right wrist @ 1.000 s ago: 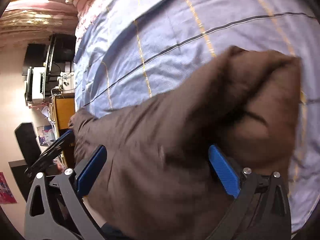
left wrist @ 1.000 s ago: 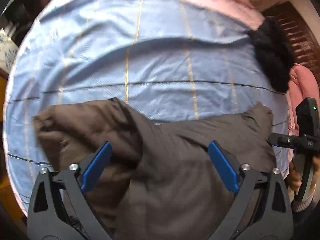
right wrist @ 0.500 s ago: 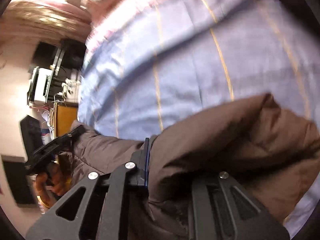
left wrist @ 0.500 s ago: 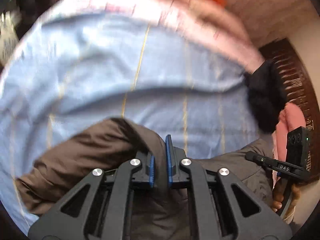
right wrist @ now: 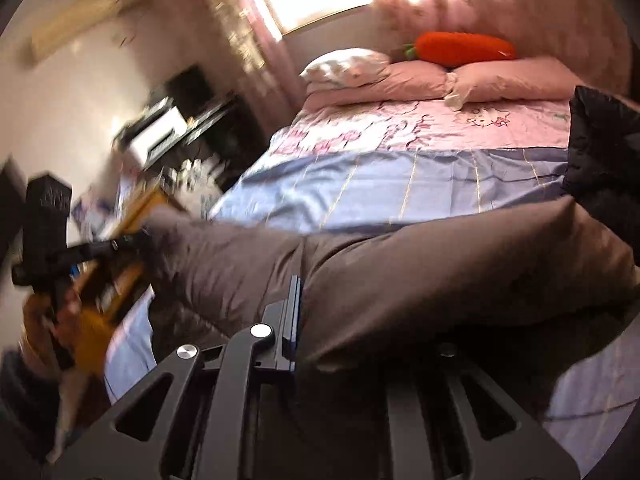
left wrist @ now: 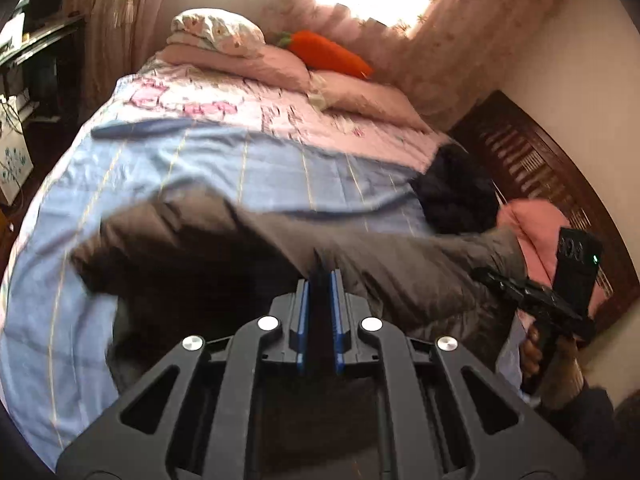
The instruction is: Fold large clothes
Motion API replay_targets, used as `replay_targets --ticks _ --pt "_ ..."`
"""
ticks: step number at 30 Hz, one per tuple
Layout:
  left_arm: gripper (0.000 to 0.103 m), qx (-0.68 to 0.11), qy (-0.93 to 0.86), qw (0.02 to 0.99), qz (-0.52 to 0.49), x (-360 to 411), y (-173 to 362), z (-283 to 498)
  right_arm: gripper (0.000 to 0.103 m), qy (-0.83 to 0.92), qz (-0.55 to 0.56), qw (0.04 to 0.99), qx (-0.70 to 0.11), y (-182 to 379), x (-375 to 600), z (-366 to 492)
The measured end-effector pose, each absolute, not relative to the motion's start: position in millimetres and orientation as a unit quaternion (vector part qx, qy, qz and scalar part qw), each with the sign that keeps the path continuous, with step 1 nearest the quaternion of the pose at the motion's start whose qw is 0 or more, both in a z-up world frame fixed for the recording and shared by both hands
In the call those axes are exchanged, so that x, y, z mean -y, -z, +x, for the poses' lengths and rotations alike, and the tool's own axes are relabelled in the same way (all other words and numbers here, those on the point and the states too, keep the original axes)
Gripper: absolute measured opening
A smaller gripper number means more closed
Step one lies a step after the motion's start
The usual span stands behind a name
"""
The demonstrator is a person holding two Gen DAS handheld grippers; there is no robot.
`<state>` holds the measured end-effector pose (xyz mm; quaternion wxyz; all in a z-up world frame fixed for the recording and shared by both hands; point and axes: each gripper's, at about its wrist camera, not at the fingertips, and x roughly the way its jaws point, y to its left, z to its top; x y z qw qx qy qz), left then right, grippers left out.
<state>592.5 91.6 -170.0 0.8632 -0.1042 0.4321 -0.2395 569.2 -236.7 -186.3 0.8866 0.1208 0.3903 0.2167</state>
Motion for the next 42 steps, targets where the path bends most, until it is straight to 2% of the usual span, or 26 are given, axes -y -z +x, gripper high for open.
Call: replay_targets --ticks 7,9,10,11,12,13,14,15,17,19,21,22,23,25,28,30,31,34,37,42 --pt "0.019 -0.501 0.245 0.827 -0.076 -111.5 208.1 467.3 0.015 -0.219 0.157 0.854 -0.445 233.0 229.1 463.5" --pt "0.024 -0.499 0.231 0.833 -0.059 -118.6 207.3 432.2 0.019 -0.204 0.163 0.842 -0.473 250.1 224.0 431.6" --pt "0.031 -0.487 0.229 0.841 -0.05 -120.6 202.5 417.2 0.023 -0.196 0.161 0.839 -0.482 256.6 222.6 420.7" --pt "0.042 -0.479 0.229 0.847 -0.045 -120.6 197.9 408.5 0.036 -0.184 0.154 0.837 -0.493 263.4 218.3 408.8" --pt "0.048 -0.468 0.226 0.853 -0.038 -120.4 191.7 400.0 0.057 -0.166 0.143 0.834 -0.506 271.7 214.0 396.2" --pt "0.059 -0.455 0.22 0.862 -0.032 -119.8 184.9 393.2 0.066 -0.157 0.143 0.832 -0.512 276.2 213.1 389.9" --pt "0.063 -0.435 0.214 0.874 -0.023 -117.5 175.0 386.6 0.084 -0.142 0.151 0.832 -0.514 279.1 214.7 383.5" --pt "0.063 -0.426 0.211 0.88 -0.017 -116.2 168.2 384.2 0.093 -0.103 0.162 0.835 -0.516 279.8 220.2 373.6" --pt "0.063 -0.393 0.202 0.897 -0.004 -112.9 151.6 378.6 0.093 -0.045 0.189 0.828 -0.526 280.7 233.4 356.8" --pt "0.061 -0.365 0.202 0.909 -0.001 -110.0 137.6 379.1 0.088 0.041 0.242 0.83 -0.501 266.9 260.9 327.1" --pt "0.038 -0.355 0.202 0.913 -0.004 -99.7 129.1 391.4 0.067 0.099 0.25 0.855 -0.443 237.3 275.2 309.1" --pt "0.025 -0.364 0.215 0.906 -0.016 -89.6 128.8 406.8 0.067 0.114 0.221 0.881 -0.403 208.1 271.7 309.3" --pt "0.023 -0.378 0.225 0.898 -0.024 -83.4 133.3 416.5 0.067 0.11 0.203 0.894 -0.384 193.7 265.0 312.4" --pt "0.023 -0.413 0.216 0.885 -0.011 -56.3 151.1 443.8 0.067 0.089 0.116 0.919 -0.367 164.9 231.4 338.2" --pt "0.023 -0.464 0.172 0.868 0.031 -28.2 194.1 466.7 0.066 0.049 0.039 0.906 -0.418 184.6 191.6 383.1" --pt "0.023 -0.509 0.158 0.846 0.019 -32.2 223.4 471.9 0.053 0.047 0.03 0.876 -0.479 224.1 184.2 406.2" --pt "0.023 -0.532 0.147 0.834 0.021 -36.5 242.6 473.4 0.052 0.056 0.018 0.866 -0.497 241.5 184.4 411.6" --pt "0.023 -0.564 0.121 0.815 0.051 -43.0 274.1 477.0 0.052 0.071 0.027 0.849 -0.523 277.5 196.1 412.2" --pt "0.023 -0.607 0.124 0.783 0.054 -44.4 308.9 483.2 0.058 0.066 0.059 0.834 -0.545 312.1 209.3 411.5" --pt "0.023 -0.605 0.105 0.783 0.093 -29.6 323.2 489.4 0.06 0.079 0.04 0.835 -0.543 330.8 195.1 421.4"
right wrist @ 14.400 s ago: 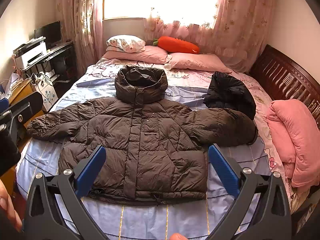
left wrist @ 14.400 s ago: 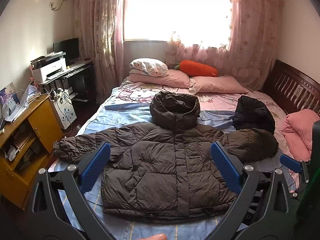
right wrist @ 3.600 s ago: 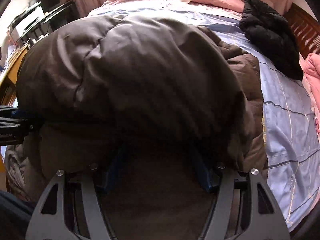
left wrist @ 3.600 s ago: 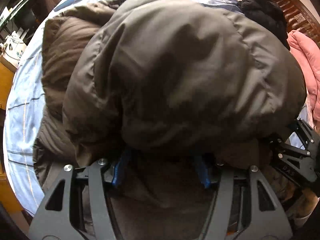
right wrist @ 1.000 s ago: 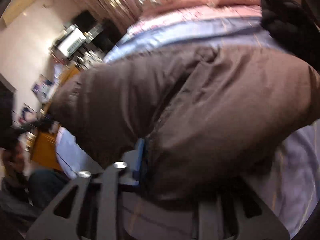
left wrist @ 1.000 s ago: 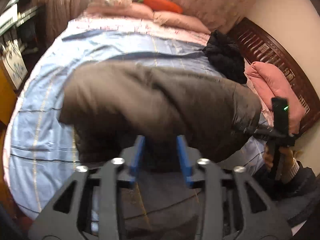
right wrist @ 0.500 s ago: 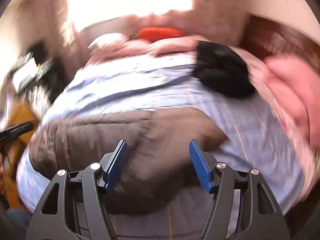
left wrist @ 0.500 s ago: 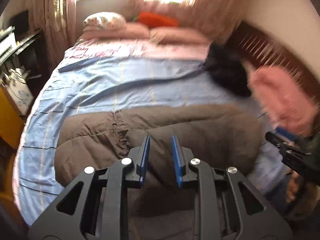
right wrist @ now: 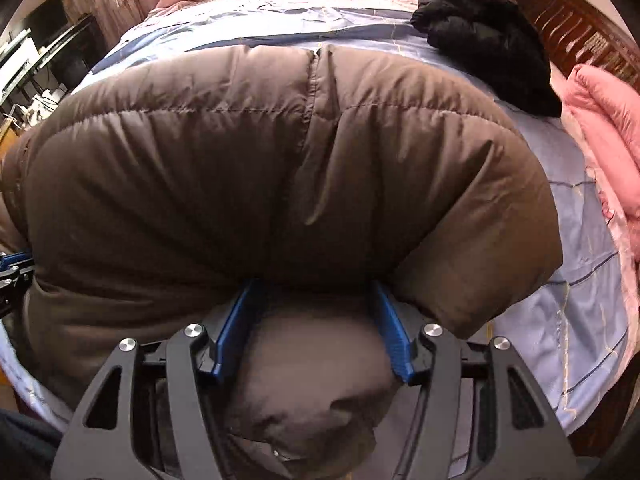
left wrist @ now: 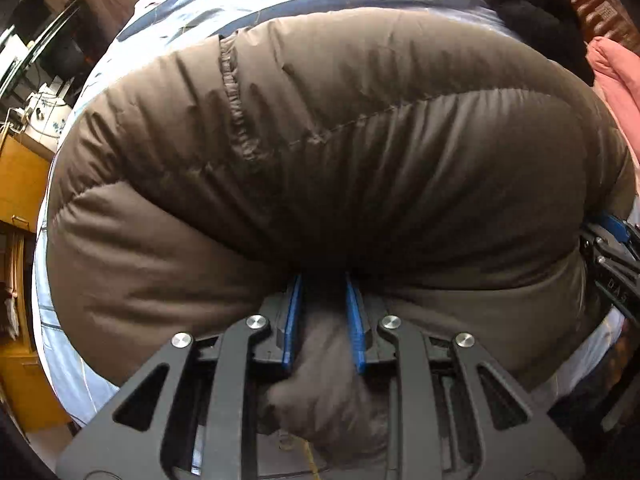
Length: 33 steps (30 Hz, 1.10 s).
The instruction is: Fold large clothes
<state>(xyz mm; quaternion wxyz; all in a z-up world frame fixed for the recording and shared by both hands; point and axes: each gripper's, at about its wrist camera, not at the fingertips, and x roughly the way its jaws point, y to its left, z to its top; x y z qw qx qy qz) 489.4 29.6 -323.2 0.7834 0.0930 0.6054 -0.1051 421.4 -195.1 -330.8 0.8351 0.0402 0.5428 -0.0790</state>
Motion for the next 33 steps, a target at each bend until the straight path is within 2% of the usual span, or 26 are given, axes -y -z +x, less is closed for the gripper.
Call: replay_targets --ticks 4,5,6,7,8,9,11,13,20,33 --pt "0.022 -0.605 0.098 0.788 0.051 -38.8 311.5 490.5 0.061 0.09 0.038 0.835 -0.542 327.0 189.4 416.0" --pt "0.027 -0.594 0.095 0.797 0.048 -42.3 300.9 485.5 0.061 0.1 0.044 0.839 -0.533 313.5 189.4 411.1" --pt "0.037 -0.567 0.091 0.817 0.048 -45.6 281.5 475.5 0.064 0.113 0.043 0.852 -0.509 290.8 185.0 404.7" --pt "0.069 -0.534 0.086 0.839 0.049 -47.8 259.2 463.7 0.069 0.12 0.036 0.868 -0.481 267.8 178.5 394.5" --pt "0.096 -0.487 0.078 0.869 0.046 -49.6 227.9 446.7 0.087 0.125 0.028 0.877 -0.462 251.3 172.1 384.5" --pt "0.101 -0.446 0.072 0.891 0.04 -50.6 202.1 430.3 0.102 0.129 0.022 0.887 -0.443 231.5 164.7 373.3" --pt "0.101 -0.379 0.07 0.922 0.033 -47.5 153.1 393.6 0.102 0.12 0.024 0.902 -0.414 190.3 148.7 348.4" --pt "0.101 -0.353 0.07 0.932 0.043 -41.1 121.9 366.2 0.102 0.112 0.025 0.907 -0.406 163.0 137.5 335.4" --pt "0.101 -0.304 0.065 0.948 0.065 -28.7 66.7 317.6 0.102 0.123 0.034 0.911 -0.392 105.0 117.3 299.7" --pt "0.101 -0.287 0.091 0.953 0.039 -28.7 46.7 290.0 0.102 0.101 0.02 0.915 -0.391 87.9 102.4 284.0"
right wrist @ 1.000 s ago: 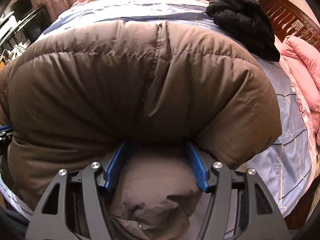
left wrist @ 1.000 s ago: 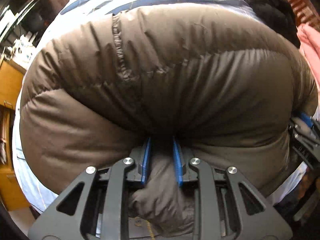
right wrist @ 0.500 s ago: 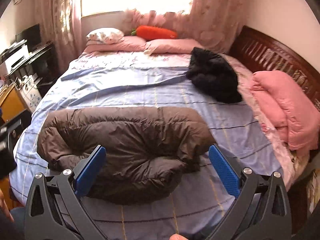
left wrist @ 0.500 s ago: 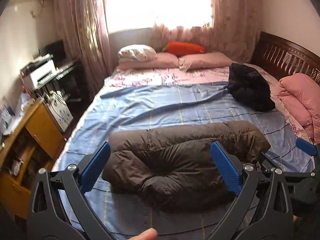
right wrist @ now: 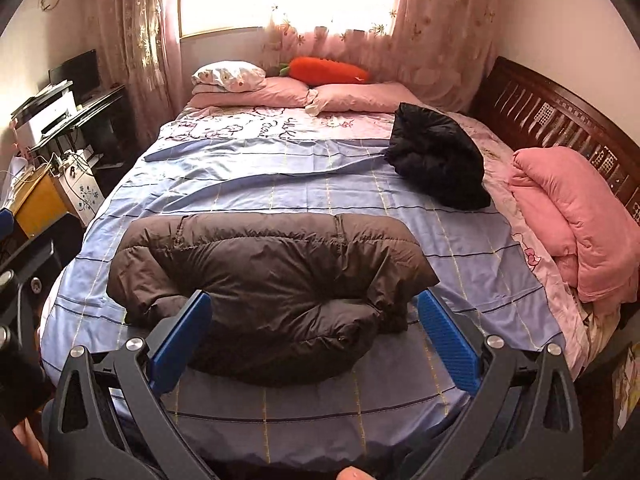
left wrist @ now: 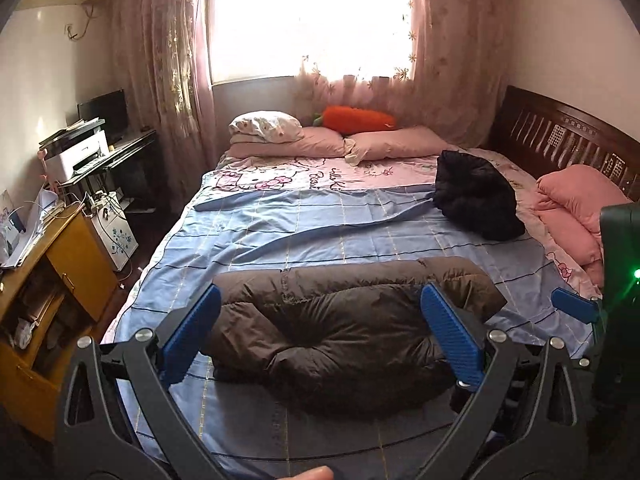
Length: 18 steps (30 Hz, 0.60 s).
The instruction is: Fold large clothes
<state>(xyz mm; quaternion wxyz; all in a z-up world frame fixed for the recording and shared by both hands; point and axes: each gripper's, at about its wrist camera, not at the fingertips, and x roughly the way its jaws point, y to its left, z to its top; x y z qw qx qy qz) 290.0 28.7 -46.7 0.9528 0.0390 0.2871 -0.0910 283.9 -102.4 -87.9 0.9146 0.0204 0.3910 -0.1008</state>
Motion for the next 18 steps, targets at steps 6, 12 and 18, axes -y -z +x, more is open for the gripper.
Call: replay_targets --ticks 6,12,18 --pt "0.101 -0.287 0.093 0.953 0.039 -29.4 46.8 288.5 0.102 0.1 0.013 0.916 -0.389 85.7 98.2 280.9" --pt "0.101 -0.284 0.09 0.954 0.039 -31.5 45.2 285.2 0.102 0.096 0.008 0.916 -0.389 84.5 95.2 278.4" --pt "0.101 -0.284 0.088 0.954 0.042 -31.4 42.7 281.8 0.102 0.097 0.008 0.916 -0.388 84.0 93.0 277.7"
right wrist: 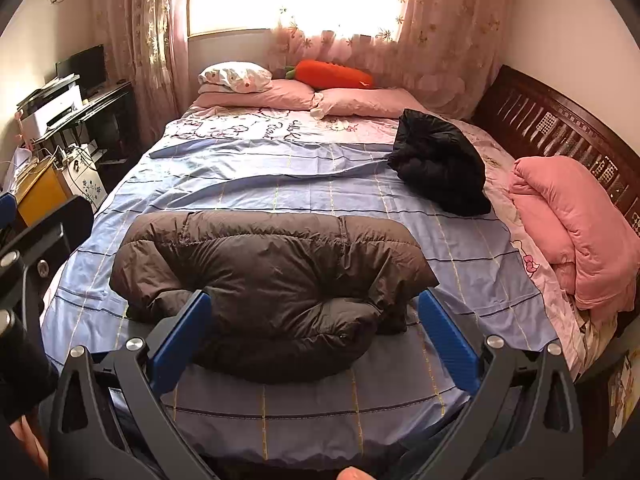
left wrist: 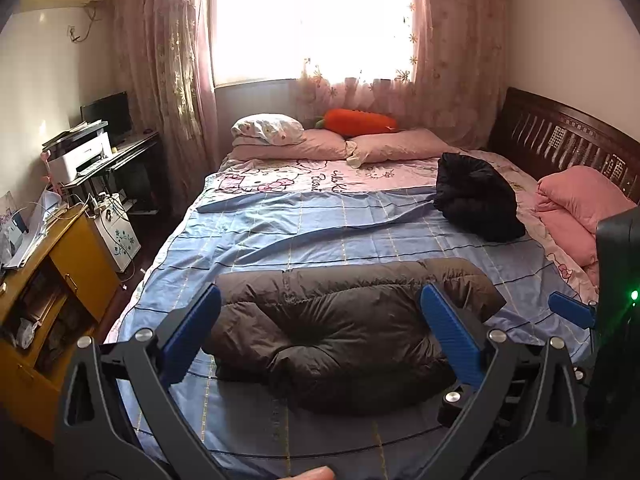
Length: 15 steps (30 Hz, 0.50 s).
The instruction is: Fold large clothes
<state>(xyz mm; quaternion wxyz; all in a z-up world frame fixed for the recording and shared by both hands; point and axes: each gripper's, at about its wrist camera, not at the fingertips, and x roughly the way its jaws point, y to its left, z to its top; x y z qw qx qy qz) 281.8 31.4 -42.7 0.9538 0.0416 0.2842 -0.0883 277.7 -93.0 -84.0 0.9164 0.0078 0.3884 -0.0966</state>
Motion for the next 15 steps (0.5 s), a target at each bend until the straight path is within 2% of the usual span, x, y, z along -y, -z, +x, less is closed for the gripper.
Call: replay_targets --ticks 15 --pt "0.101 -0.282 0.082 0.955 0.039 -34.2 38.3 275.8 0.102 0.097 0.007 0.918 -0.384 81.5 93.6 274.2"
